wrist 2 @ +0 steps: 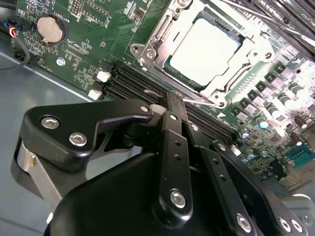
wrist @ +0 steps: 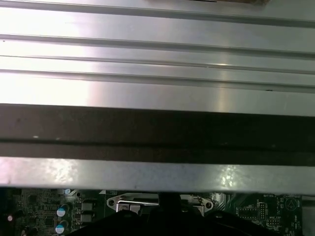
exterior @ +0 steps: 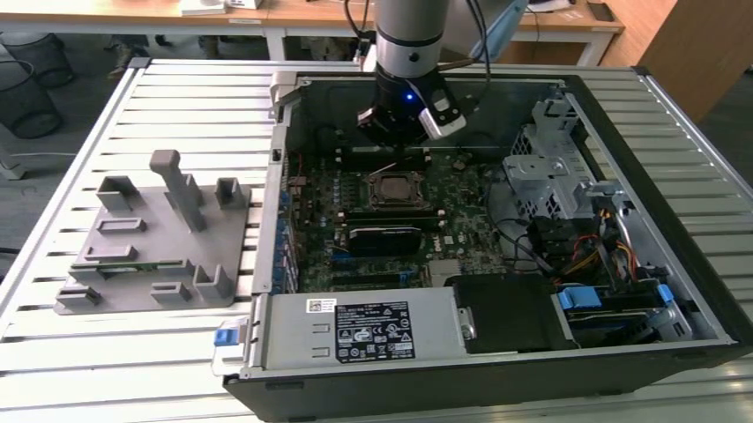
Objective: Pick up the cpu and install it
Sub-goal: 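Install the first cpu locking lever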
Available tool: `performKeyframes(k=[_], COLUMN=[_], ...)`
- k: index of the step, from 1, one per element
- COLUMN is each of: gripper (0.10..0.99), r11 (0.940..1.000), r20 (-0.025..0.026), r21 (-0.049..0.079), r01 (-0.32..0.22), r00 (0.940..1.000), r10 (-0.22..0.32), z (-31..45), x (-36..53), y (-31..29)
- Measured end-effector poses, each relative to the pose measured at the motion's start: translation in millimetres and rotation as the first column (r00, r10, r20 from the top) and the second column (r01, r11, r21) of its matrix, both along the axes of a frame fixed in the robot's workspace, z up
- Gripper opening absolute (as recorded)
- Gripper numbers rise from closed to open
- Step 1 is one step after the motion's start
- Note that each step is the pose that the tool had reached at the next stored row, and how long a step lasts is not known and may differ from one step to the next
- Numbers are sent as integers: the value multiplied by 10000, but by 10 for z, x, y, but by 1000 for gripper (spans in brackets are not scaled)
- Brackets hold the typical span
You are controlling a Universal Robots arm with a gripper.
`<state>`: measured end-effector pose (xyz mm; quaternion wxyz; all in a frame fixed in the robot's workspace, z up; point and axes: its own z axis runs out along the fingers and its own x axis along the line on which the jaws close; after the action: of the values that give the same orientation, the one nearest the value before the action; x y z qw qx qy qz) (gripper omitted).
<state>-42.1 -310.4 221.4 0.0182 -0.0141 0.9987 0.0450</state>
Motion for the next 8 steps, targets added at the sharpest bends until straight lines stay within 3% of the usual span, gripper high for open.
performKeyframes(k=[8], gripper=[106], r11=[10000], r20=[-1], r21=[0], r01=[-5], r00=[10000], r10=[5], z=[-52], x=[48], y=[4])
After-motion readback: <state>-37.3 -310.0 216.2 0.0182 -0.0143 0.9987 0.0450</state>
